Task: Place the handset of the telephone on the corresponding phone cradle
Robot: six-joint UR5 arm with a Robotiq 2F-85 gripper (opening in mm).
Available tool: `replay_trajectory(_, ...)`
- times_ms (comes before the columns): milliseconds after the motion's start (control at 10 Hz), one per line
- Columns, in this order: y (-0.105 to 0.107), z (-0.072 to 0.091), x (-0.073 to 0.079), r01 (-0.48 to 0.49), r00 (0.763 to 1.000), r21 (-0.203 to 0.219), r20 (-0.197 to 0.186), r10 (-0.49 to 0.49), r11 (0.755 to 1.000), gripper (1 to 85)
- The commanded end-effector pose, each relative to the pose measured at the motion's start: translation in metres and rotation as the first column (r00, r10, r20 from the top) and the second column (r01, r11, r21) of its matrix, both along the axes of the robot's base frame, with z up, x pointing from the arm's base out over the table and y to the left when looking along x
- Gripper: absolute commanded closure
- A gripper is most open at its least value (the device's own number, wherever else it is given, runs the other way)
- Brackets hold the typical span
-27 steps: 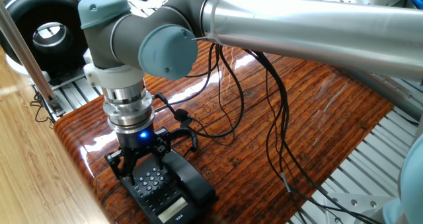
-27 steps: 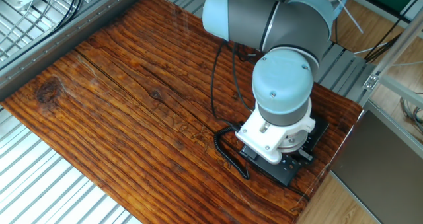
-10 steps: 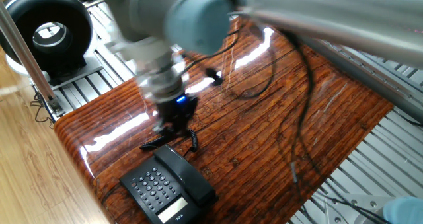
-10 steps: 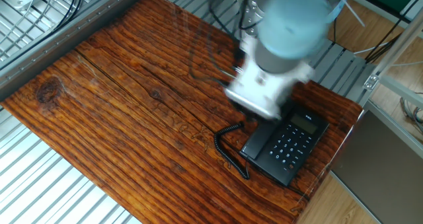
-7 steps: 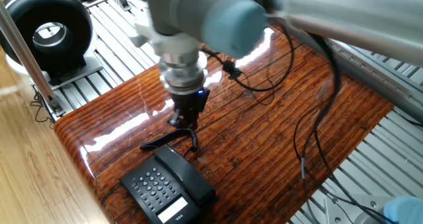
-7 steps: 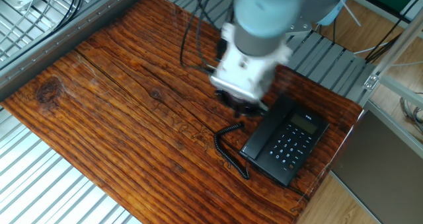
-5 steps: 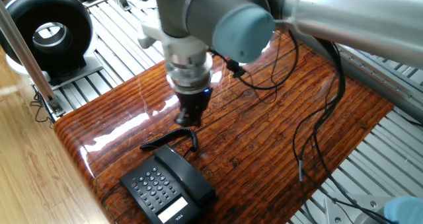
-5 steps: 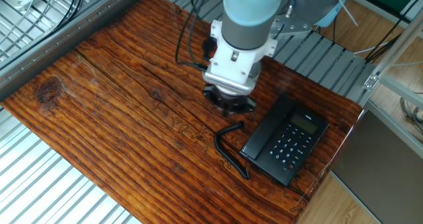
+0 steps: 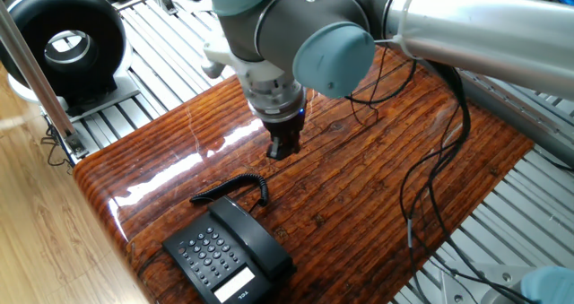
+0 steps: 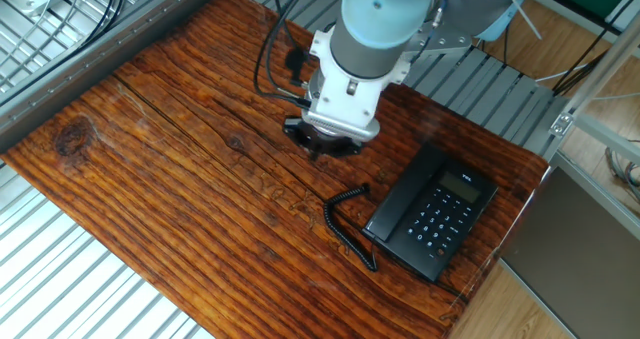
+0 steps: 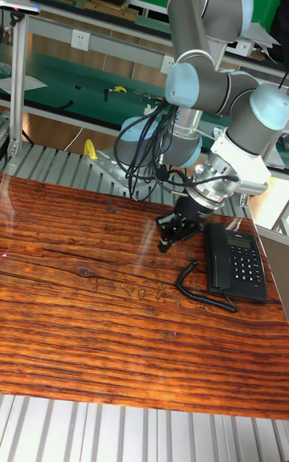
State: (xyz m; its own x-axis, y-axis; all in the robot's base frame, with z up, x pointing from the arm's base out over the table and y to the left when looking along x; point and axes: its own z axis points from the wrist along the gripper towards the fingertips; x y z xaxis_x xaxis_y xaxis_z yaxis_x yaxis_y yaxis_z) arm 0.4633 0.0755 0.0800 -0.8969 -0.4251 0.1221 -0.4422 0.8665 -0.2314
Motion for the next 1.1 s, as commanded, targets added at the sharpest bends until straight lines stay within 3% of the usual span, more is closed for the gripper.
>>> replay_trajectory(0,-0.014,0.01,0.003,-0.076,0.996,-0.073,-0.044,0.073,0.994,84.7)
replay_trajectory(300,-0.022,0.016,0.013,-0.12,0.992,-0.124,-0.04,0.116,0.985,84.7)
replay_trajectory(700,-0.035,0.023,0.006,-0.116,0.992,-0.163,-0.059,0.107,0.98,84.7)
replay_trajectory(800,-0.035,0.02,0.003,-0.134,0.99,-0.154,-0.069,0.125,0.979,84.7)
replay_trajectory(1000,-0.026,0.011,0.008,-0.116,0.993,-0.098,-0.029,0.113,0.988,84.7)
